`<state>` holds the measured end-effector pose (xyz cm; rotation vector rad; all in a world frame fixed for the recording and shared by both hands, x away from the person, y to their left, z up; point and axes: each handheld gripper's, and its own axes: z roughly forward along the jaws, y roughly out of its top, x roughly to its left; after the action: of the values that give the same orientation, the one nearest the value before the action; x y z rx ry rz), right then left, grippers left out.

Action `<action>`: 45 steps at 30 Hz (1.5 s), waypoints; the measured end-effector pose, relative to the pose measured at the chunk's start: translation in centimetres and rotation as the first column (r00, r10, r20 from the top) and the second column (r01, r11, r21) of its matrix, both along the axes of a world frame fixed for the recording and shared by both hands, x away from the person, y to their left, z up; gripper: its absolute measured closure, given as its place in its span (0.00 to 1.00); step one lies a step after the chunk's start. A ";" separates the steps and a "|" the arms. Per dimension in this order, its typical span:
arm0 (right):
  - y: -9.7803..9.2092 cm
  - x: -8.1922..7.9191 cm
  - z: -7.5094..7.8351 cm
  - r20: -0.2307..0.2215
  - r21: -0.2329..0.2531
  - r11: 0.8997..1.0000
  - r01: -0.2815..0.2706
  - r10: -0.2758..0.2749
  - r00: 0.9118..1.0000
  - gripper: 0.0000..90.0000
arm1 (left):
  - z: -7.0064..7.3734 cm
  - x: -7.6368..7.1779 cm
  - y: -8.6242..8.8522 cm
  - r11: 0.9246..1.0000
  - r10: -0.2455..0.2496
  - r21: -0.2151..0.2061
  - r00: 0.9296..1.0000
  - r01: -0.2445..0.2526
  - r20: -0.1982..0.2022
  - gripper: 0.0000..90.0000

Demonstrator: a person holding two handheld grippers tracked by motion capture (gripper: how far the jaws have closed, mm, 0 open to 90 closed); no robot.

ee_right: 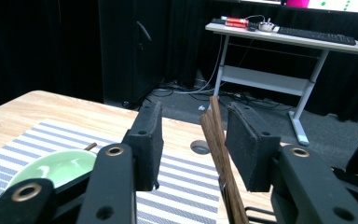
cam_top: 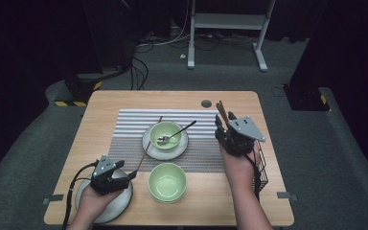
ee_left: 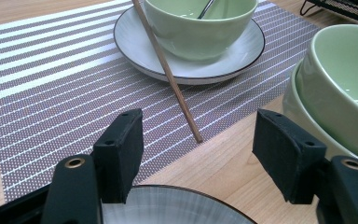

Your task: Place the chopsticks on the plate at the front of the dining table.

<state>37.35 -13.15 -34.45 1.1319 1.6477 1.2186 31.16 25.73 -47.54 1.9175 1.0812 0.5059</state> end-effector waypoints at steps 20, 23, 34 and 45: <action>-0.2 3.2 -0.4 -0.023 -0.015 0.998 0.063 -0.064 0.998 0.71 | 0.2 -0.1 0.0 1.000 -0.008 -0.012 1.000 0.008 0.005 0.38; -0.3 3.7 -0.6 -0.033 -0.009 0.998 0.068 -0.069 0.997 0.73 | 0.2 -0.1 0.0 1.000 -0.009 -0.015 1.000 0.009 0.004 0.38; -0.1 5.0 -1.3 -0.056 -0.009 0.995 0.095 -0.096 0.994 0.75 | 0.1 0.0 0.2 1.000 -0.005 -0.016 1.000 0.005 0.002 0.38; 0.3 5.9 -1.9 -0.076 -0.007 0.995 0.101 -0.102 0.992 0.78 | 0.1 -0.1 0.4 1.000 -0.003 -0.014 1.000 0.003 0.000 0.38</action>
<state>43.27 -12.81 -36.39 1.2584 1.6265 1.1205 31.05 26.12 -47.46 1.9065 1.0791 0.4959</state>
